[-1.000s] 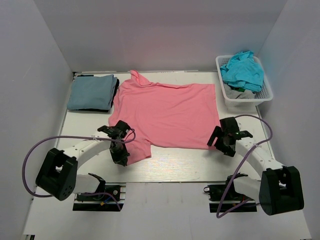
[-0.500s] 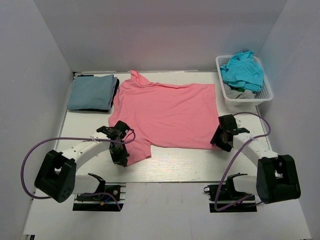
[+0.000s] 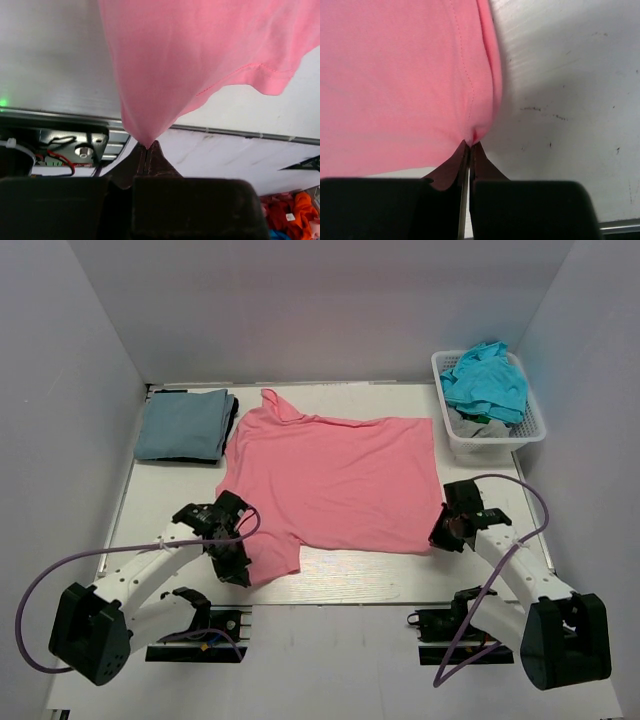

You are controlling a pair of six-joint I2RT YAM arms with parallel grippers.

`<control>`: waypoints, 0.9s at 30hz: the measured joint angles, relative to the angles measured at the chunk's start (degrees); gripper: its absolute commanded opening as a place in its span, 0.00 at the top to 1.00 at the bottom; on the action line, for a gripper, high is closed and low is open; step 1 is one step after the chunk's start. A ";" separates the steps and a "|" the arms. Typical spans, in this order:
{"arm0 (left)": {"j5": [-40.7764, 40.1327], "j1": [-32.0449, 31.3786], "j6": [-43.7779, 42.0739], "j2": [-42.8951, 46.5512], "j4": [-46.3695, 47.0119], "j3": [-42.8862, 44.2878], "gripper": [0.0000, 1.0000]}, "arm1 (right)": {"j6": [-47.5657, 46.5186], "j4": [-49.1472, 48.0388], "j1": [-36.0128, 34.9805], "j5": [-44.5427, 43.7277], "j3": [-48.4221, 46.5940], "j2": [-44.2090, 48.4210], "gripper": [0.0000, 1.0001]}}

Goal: Fold and stack the t-shirts
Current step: Grap the side of the flattened tshirt closest away from the robot with both arms, then fold the flattened tshirt in 1/3 of the way

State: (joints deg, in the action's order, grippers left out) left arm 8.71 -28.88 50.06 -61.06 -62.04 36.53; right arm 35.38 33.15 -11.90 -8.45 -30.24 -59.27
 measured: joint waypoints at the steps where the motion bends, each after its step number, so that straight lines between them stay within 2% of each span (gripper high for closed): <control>1: 0.37 0.00 0.09 0.68 -1.03 0.00 1.00 | -0.11 0.61 0.00 0.63 0.00 0.33 1.00; 8: 0.87 0.90 -1.14 -1.95 -0.76 5.62 1.00 | -1.53 2.08 -0.02 3.54 -0.68 -2.05 1.00; 18: -1.60 3.06 -5.95 -23.10 10.49 29.03 1.00 | -4.46 2.89 0.00 4.24 -14.25 -10.99 1.00; 27: -7.54 10.21 -9.40 -33.79 11.56 47.82 1.00 | -5.33 4.66 0.02 1.25 -27.43 -22.18 1.00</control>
State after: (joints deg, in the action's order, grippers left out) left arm 1.17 -18.68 40.66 -94.85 -50.48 84.36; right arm 30.04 37.80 -11.88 -7.20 -57.67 -81.45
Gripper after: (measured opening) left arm 0.014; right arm 0.019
